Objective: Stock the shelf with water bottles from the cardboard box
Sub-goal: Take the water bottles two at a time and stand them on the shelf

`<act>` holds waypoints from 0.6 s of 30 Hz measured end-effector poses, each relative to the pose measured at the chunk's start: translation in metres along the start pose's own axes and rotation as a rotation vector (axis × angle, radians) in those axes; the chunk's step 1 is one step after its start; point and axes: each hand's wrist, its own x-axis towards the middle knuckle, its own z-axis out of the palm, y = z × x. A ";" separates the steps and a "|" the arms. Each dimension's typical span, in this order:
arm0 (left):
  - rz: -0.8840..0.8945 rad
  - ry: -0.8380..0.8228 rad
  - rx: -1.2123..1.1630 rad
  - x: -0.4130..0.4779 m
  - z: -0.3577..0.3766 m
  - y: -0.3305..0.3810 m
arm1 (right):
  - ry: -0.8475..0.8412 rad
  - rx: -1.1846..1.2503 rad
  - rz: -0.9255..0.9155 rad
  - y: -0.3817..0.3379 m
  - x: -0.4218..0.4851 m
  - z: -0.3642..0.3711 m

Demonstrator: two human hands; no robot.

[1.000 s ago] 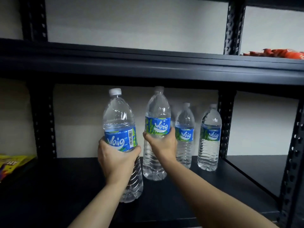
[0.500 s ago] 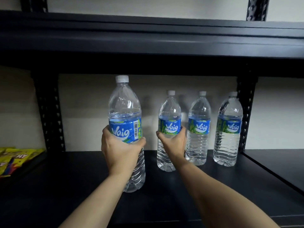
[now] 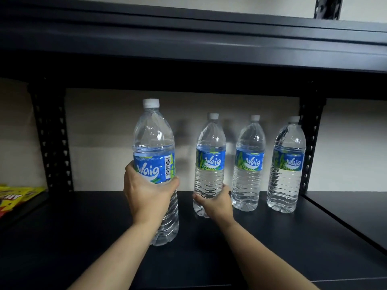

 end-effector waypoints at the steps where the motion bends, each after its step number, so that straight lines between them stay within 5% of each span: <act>1: -0.005 -0.003 -0.002 0.000 0.001 0.000 | -0.004 -0.019 0.001 -0.003 0.001 0.000; 18: 0.033 0.000 0.014 0.003 0.012 -0.003 | -0.056 -0.038 0.026 0.001 0.014 0.009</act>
